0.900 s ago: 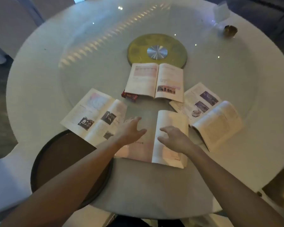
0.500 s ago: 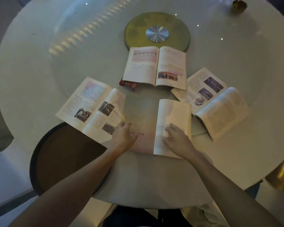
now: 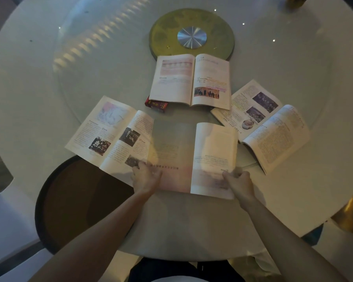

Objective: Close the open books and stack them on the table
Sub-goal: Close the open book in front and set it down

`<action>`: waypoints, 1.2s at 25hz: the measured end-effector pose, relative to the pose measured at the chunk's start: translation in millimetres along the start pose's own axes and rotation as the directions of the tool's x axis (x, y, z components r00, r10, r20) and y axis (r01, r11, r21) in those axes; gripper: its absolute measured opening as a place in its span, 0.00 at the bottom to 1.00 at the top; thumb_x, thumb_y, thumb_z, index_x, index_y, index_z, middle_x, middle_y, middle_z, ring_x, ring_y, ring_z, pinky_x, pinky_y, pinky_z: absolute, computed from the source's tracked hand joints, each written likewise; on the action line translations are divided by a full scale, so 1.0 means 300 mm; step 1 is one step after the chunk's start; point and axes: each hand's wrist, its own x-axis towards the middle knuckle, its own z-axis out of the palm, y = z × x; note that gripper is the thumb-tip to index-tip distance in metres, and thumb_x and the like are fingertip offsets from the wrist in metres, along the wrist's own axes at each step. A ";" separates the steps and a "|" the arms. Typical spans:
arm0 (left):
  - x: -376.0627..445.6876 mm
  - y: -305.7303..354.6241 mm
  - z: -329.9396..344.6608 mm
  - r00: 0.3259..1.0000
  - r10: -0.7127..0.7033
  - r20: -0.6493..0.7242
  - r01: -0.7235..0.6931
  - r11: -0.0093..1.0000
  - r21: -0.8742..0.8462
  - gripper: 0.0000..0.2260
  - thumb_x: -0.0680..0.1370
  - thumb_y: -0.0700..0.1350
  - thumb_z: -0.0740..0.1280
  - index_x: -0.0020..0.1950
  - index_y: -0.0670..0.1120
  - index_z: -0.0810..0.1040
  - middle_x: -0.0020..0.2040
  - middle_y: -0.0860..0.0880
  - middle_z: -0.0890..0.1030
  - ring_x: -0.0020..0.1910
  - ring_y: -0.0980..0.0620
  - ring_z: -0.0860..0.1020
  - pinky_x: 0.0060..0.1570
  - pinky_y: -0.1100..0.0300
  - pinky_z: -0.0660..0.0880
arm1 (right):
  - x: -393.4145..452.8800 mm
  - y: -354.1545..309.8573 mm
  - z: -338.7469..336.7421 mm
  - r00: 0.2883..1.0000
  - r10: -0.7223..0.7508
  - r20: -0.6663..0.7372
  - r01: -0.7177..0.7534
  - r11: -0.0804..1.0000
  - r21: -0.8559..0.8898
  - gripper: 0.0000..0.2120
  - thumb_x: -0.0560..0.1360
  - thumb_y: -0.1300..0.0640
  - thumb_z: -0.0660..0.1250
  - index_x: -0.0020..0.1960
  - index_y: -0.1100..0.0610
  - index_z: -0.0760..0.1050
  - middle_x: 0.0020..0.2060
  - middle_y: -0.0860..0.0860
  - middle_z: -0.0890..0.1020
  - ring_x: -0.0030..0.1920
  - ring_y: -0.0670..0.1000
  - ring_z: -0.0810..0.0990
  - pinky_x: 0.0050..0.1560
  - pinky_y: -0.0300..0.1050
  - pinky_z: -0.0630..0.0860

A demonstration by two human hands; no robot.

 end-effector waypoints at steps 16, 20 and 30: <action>0.005 -0.064 -0.055 0.945 -0.040 0.325 0.186 0.883 -0.431 0.05 0.78 0.39 0.69 0.52 0.44 0.83 0.52 0.45 0.86 0.50 0.48 0.85 0.42 0.56 0.83 | -0.058 -0.100 -0.116 0.994 -0.085 0.067 0.071 0.979 0.190 0.03 0.80 0.60 0.69 0.53 0.57 0.80 0.52 0.56 0.87 0.48 0.57 0.88 0.42 0.51 0.85; -0.023 -0.036 -0.098 0.931 0.086 0.356 0.139 0.815 -0.562 0.10 0.78 0.38 0.69 0.58 0.39 0.82 0.55 0.43 0.86 0.53 0.45 0.85 0.47 0.52 0.83 | -0.113 -0.167 -0.144 0.986 -0.161 0.036 0.151 0.969 0.195 0.03 0.80 0.59 0.70 0.50 0.56 0.83 0.49 0.55 0.89 0.48 0.58 0.89 0.47 0.55 0.85; -0.078 0.075 -0.066 0.852 0.203 0.483 0.208 0.715 -0.667 0.20 0.79 0.60 0.66 0.67 0.50 0.78 0.57 0.45 0.87 0.55 0.42 0.86 0.57 0.39 0.81 | -0.356 -0.234 0.177 0.637 -0.462 0.617 0.697 0.688 -0.204 0.15 0.82 0.52 0.66 0.64 0.56 0.82 0.57 0.49 0.85 0.54 0.44 0.82 0.54 0.34 0.76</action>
